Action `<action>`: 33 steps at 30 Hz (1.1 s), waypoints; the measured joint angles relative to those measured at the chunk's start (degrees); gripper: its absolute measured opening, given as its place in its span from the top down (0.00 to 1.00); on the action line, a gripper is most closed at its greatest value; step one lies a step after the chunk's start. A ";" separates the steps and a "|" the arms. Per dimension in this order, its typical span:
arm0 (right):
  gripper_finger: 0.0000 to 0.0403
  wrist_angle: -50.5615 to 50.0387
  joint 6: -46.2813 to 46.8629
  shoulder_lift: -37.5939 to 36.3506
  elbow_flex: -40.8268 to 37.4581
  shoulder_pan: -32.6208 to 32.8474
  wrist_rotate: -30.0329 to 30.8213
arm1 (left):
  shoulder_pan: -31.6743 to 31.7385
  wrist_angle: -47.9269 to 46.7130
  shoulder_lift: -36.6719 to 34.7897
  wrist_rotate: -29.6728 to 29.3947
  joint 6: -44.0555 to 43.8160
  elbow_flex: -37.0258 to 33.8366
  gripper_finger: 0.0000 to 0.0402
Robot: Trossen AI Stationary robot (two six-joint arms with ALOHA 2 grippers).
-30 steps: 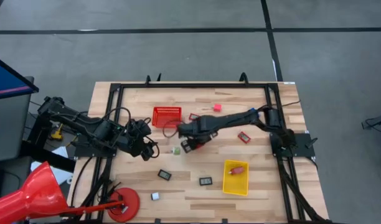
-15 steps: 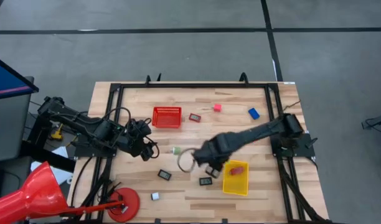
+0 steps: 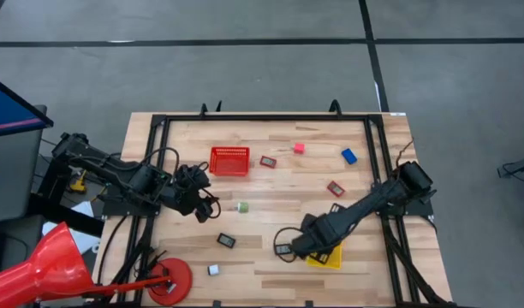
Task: Pick & Place Office items
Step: Put the red charger adapter into the yellow basket, then put the top right pink charger adapter into the yellow basket
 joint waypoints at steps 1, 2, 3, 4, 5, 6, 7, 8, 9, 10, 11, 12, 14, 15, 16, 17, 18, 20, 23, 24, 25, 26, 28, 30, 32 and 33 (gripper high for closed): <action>0.46 0.75 0.38 0.00 -0.92 0.34 0.35 | 0.18 0.51 0.00 0.00 -0.02 0.00 0.34; 0.46 1.71 0.91 0.00 -1.92 0.53 0.45 | 0.43 1.01 0.00 0.00 -0.11 0.00 0.34; 0.46 2.68 1.73 0.00 -2.90 0.69 0.48 | 0.56 1.43 0.00 -0.02 -0.68 0.00 0.34; 0.46 3.55 2.60 0.00 -3.86 0.75 0.48 | 0.66 1.61 0.00 -0.03 -1.01 0.00 0.34; 0.46 4.42 3.14 0.00 -4.70 1.02 0.66 | 0.74 1.62 0.00 0.01 -1.10 0.00 0.34; 0.47 5.47 3.61 0.00 -5.39 1.12 0.92 | 0.76 1.59 0.00 0.04 -1.11 0.00 0.34; 0.47 6.34 4.22 0.00 -6.00 1.23 0.91 | 0.76 1.59 0.00 0.13 -1.11 0.00 0.34; 0.47 6.90 4.74 0.02 -6.43 1.23 0.93 | 0.76 1.59 0.00 0.21 -1.13 0.00 0.34; 0.47 7.24 5.00 0.02 -6.66 1.26 0.92 | 0.76 1.59 0.00 0.24 -1.26 0.00 0.34; 0.47 7.64 5.05 0.02 -6.72 1.28 0.93 | 0.76 1.59 0.00 0.27 -1.42 0.00 0.34; 0.47 7.97 5.05 0.02 -6.72 1.28 0.97 | 0.76 1.59 0.00 0.28 -1.54 0.00 0.34; 0.47 8.02 5.05 0.02 -6.72 1.30 1.19 | 0.76 1.61 0.00 0.33 -1.59 0.00 0.34; 0.46 7.10 5.10 0.02 -6.72 1.24 1.73 | 0.73 1.59 0.00 0.44 -2.32 0.00 0.34; 0.45 7.02 5.17 0.02 -6.72 1.13 1.79 | 0.73 1.59 0.00 0.46 -2.49 0.00 0.34; 0.44 7.10 5.22 0.02 -6.72 1.04 1.79 | 0.73 1.62 0.00 0.47 -2.56 0.00 0.34; 0.43 7.10 5.39 0.02 -6.72 0.91 1.80 | 0.73 1.68 0.00 0.48 -2.58 0.00 0.34; 0.42 7.06 5.58 0.02 -6.72 0.80 1.84 | 0.73 1.72 0.00 0.48 -2.58 0.00 0.34; 0.40 7.08 5.64 0.02 -6.72 0.80 2.04 | 0.73 2.06 0.00 0.48 -2.58 0.00 0.34; 0.38 7.06 5.64 0.02 -6.72 0.80 2.23 | 0.73 2.18 0.00 0.47 -2.58 0.00 0.34; 0.38 7.06 5.64 0.02 -6.72 0.80 2.25 | 0.73 2.18 0.00 0.47 -2.58 0.00 0.34; 0.38 7.04 5.66 0.02 -6.72 0.80 2.23 | 0.73 2.21 0.00 0.46 -2.58 0.00 0.34; 0.38 6.88 5.93 0.02 -6.72 0.80 2.27 | 0.73 2.23 0.00 0.47 -2.58 0.00 0.34; 0.38 6.00 6.48 0.02 -6.72 0.80 2.36 | 0.73 2.41 0.00 0.45 -2.60 0.00 0.34; 0.38 5.42 6.64 0.02 -6.70 0.75 2.42 | 0.73 2.49 0.00 0.45 -2.60 0.00 0.34; 0.38 4.27 7.55 0.02 -6.11 0.47 2.45 | 0.73 2.49 0.00 0.45 -2.60 0.00 0.34; 0.38 3.78 7.84 0.02 -5.59 0.47 2.61 | 0.73 2.50 0.00 0.45 -2.60 0.00 0.34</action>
